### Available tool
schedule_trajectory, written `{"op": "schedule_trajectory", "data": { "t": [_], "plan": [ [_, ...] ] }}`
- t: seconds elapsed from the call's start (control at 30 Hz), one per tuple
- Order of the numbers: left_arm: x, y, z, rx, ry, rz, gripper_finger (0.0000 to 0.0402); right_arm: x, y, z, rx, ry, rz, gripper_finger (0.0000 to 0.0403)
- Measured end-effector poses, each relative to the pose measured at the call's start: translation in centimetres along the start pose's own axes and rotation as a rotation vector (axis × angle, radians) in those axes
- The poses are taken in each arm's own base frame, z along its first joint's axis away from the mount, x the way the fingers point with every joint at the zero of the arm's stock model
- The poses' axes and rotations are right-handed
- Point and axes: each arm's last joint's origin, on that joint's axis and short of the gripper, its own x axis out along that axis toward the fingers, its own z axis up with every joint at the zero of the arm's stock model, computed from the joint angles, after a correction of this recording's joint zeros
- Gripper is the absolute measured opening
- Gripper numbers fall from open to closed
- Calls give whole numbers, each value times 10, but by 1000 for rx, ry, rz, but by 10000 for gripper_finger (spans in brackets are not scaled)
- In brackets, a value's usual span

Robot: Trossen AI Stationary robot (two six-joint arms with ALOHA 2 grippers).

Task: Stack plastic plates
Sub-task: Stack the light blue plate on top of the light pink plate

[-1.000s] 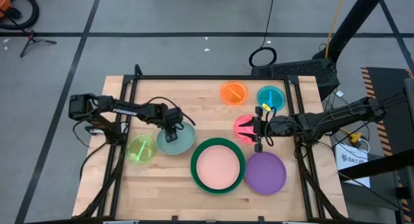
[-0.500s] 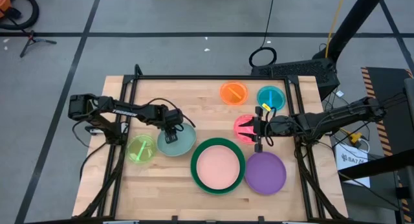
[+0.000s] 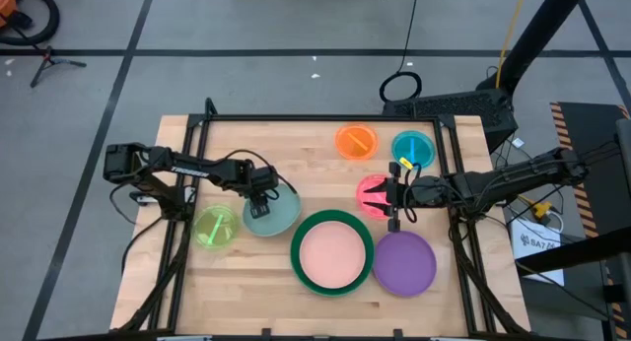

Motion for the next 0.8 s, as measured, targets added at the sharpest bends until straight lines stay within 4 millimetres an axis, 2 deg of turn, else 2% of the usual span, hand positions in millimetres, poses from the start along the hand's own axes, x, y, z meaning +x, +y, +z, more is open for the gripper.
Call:
{"op": "schedule_trajectory", "data": {
  "t": [0.23,0.5,0.8],
  "plan": [
    [-8,0,6,-17,5,21,223,0,0,0,0,0,0,132],
    [-11,1,8,-8,11,49,272,0,0,0,0,0,0,132],
    [-12,2,10,184,-6,46,280,0,0,0,4,0,0,132]
  ]
}}
